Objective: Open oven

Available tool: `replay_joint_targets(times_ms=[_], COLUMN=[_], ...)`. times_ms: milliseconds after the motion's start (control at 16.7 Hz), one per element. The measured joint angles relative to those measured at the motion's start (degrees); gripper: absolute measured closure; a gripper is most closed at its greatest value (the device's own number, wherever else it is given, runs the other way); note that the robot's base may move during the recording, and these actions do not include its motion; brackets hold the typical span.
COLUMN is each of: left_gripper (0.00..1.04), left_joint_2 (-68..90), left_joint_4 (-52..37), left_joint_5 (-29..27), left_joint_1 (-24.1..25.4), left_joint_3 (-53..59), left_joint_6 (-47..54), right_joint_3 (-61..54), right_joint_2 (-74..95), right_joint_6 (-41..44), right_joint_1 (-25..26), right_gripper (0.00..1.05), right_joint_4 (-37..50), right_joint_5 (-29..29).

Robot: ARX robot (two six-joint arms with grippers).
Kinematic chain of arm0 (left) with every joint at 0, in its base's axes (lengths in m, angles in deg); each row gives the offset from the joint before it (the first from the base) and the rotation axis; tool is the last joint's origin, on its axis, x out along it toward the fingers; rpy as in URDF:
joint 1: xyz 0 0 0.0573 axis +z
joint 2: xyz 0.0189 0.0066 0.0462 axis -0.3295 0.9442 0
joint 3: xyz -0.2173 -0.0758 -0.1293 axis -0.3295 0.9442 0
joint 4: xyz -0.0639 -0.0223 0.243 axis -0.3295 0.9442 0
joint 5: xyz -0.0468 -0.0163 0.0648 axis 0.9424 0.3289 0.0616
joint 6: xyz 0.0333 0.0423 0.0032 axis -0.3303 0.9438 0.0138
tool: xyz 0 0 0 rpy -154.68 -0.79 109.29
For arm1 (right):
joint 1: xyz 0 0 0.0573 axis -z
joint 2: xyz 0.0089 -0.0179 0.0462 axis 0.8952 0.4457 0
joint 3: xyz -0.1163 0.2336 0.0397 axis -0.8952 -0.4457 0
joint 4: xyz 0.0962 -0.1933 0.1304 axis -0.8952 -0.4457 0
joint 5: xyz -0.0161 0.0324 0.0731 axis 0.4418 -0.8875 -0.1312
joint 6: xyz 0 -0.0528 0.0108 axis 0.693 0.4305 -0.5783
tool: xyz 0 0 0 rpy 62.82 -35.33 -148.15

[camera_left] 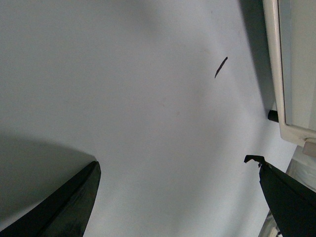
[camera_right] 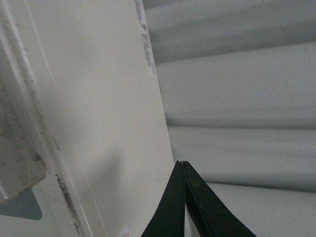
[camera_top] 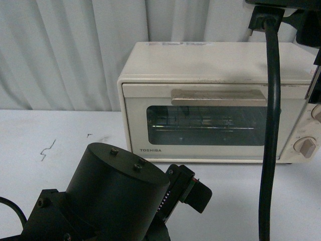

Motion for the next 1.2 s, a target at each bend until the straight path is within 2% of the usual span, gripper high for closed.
replay_joint_targets(times_ms=[179,478,1196], left_gripper=[0.07,0.07,0.07], left_joint_2=[0.0,0.0,0.0], left_joint_4=[0.0,0.0,0.02], left_joint_5=[0.0,0.0,0.0], left_joint_1=[0.0,0.0,0.0], left_joint_3=[0.0,0.0,-0.02], left_joint_6=[0.0,0.0,0.0], right_joint_3=[-1.79,-1.88,1.05], right_joint_2=[0.33,3.58,8.57], right_joint_6=[1.9,1.81,-0.83], right_joint_1=[-0.85,-1.2,-1.36], right_gripper=[1.03,1.03,1.03], right_joint_4=[-4.87,-6.71,-6.71], right_joint_5=[-3.69,-5.95,-7.28])
